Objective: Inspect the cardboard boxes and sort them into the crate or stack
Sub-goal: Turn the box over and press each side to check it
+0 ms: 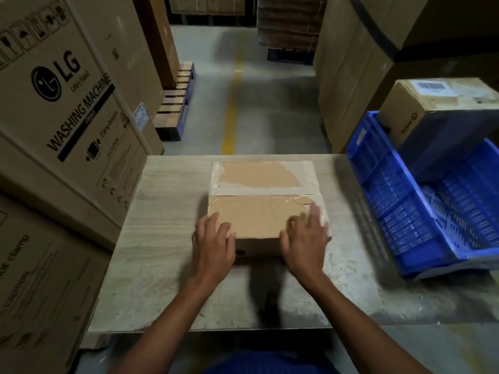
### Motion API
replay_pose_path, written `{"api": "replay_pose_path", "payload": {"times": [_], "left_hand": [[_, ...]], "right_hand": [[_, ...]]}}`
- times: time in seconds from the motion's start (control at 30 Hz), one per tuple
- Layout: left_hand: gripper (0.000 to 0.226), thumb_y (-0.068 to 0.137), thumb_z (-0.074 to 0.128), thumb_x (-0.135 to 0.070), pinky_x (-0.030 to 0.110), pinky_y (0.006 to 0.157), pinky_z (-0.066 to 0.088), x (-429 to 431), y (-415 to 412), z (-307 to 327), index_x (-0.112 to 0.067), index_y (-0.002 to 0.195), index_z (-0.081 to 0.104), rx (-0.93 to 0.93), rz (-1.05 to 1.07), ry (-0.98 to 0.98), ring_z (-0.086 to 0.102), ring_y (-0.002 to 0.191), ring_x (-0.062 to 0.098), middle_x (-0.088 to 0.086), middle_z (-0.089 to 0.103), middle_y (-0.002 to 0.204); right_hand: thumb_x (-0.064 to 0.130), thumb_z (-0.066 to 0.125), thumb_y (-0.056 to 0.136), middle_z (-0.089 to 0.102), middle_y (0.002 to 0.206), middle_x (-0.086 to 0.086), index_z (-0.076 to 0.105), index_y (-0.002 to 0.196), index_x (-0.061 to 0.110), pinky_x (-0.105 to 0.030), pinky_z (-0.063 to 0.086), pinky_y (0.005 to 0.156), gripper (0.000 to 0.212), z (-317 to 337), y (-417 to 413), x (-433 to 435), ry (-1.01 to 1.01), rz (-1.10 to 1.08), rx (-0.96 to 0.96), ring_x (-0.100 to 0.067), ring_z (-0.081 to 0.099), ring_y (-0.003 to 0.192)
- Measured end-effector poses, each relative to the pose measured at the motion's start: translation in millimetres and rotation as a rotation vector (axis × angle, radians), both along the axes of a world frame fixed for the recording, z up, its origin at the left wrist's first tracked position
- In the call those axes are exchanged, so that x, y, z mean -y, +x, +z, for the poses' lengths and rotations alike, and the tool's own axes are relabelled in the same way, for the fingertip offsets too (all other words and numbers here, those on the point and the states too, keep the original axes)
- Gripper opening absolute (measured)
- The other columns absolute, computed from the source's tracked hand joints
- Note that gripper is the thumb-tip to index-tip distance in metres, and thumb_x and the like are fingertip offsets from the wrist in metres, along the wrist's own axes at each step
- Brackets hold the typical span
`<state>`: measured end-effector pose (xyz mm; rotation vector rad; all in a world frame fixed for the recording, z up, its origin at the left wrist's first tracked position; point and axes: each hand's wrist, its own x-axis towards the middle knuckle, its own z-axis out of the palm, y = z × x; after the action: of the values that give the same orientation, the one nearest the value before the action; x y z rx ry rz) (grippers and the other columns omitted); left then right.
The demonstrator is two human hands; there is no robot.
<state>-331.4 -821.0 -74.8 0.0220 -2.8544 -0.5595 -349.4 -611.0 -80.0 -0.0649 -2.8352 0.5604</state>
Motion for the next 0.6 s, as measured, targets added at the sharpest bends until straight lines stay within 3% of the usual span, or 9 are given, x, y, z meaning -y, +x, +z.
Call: {"api": "replay_pose_path", "payload": {"times": [0.13, 0.23, 0.3, 0.4, 0.5, 0.57, 0.6], "left_hand": [[0.04, 0.095, 0.041, -0.032, 0.042, 0.091, 0.05, 0.9, 1.5, 3.0, -0.008, 0.11, 0.069, -0.034, -0.143, -0.028, 0.059, 0.112, 0.032, 0.014, 0.064, 0.121], [0.047, 0.098, 0.037, -0.035, 0.044, 0.102, 0.047, 3.6, 4.0, -7.1, -0.009, 0.121, 0.068, 0.053, -0.164, -0.022, 0.055, 0.123, 0.032, 0.015, 0.061, 0.131], [0.048, 0.099, 0.035, -0.036, 0.044, 0.105, 0.046, 3.6, 7.1, -11.2, -0.011, 0.126, 0.066, 0.074, -0.162, -0.027, 0.053, 0.127, 0.03, 0.014, 0.059, 0.136], [0.046, 0.098, 0.034, -0.034, 0.04, 0.092, 0.052, 2.8, 0.8, -3.1, -0.013, 0.118, 0.069, 0.053, -0.158, -0.088, 0.06, 0.112, 0.027, 0.01, 0.066, 0.123], [0.037, 0.095, 0.036, -0.032, 0.035, 0.071, 0.047, 1.6, -19.3, 13.4, -0.018, 0.096, 0.07, 0.033, -0.162, -0.166, 0.055, 0.087, 0.022, 0.002, 0.062, 0.097], [0.028, 0.096, 0.042, -0.029, 0.034, 0.073, 0.044, -0.1, -35.5, 18.1, -0.018, 0.098, 0.068, 0.066, -0.168, -0.174, 0.053, 0.093, 0.023, 0.002, 0.058, 0.1], [0.026, 0.097, 0.044, -0.028, 0.035, 0.081, 0.045, -0.8, -42.4, 17.3, -0.019, 0.108, 0.067, 0.096, -0.177, -0.163, 0.053, 0.105, 0.025, 0.005, 0.058, 0.112]], "right_hand": [[0.037, 0.038, 0.099, 0.036, 0.158, -0.015, 0.06, 0.126, 0.015, -0.048, 0.032, 0.117, 0.041, -4.1, 6.9, 39.7, -0.021, 0.415, 0.053, -0.032, 0.031, 0.148], [0.045, 0.025, 0.102, 0.036, 0.16, -0.008, 0.051, 0.145, 0.017, -0.044, 0.022, 0.122, 0.057, -4.4, 6.0, 52.0, 0.064, 0.474, 0.121, -0.027, 0.029, 0.15], [0.05, 0.021, 0.104, 0.038, 0.159, -0.006, 0.049, 0.147, 0.018, -0.042, 0.02, 0.121, 0.06, -6.2, 5.3, 52.7, 0.115, 0.47, 0.129, -0.024, 0.029, 0.15], [0.047, 0.026, 0.105, 0.048, 0.152, -0.007, 0.055, 0.139, 0.018, -0.043, 0.034, 0.116, 0.054, -4.1, 2.7, 52.7, 0.141, 0.468, 0.101, -0.026, 0.04, 0.143], [0.039, 0.037, 0.099, 0.06, 0.126, -0.005, 0.061, 0.114, 0.019, -0.041, 0.046, 0.092, 0.035, 5.4, -10.1, 53.0, 0.189, 0.494, 0.026, -0.028, 0.056, 0.114], [0.04, 0.036, 0.093, 0.059, 0.109, -0.005, 0.059, 0.104, 0.019, -0.041, 0.045, 0.075, 0.033, 15.3, -27.0, 55.6, 0.233, 0.467, 0.039, -0.028, 0.056, 0.095], [0.041, 0.033, 0.092, 0.058, 0.107, -0.006, 0.059, 0.104, 0.019, -0.041, 0.045, 0.073, 0.036, 18.5, -34.4, 57.8, 0.246, 0.45, 0.064, -0.028, 0.055, 0.092]]}}
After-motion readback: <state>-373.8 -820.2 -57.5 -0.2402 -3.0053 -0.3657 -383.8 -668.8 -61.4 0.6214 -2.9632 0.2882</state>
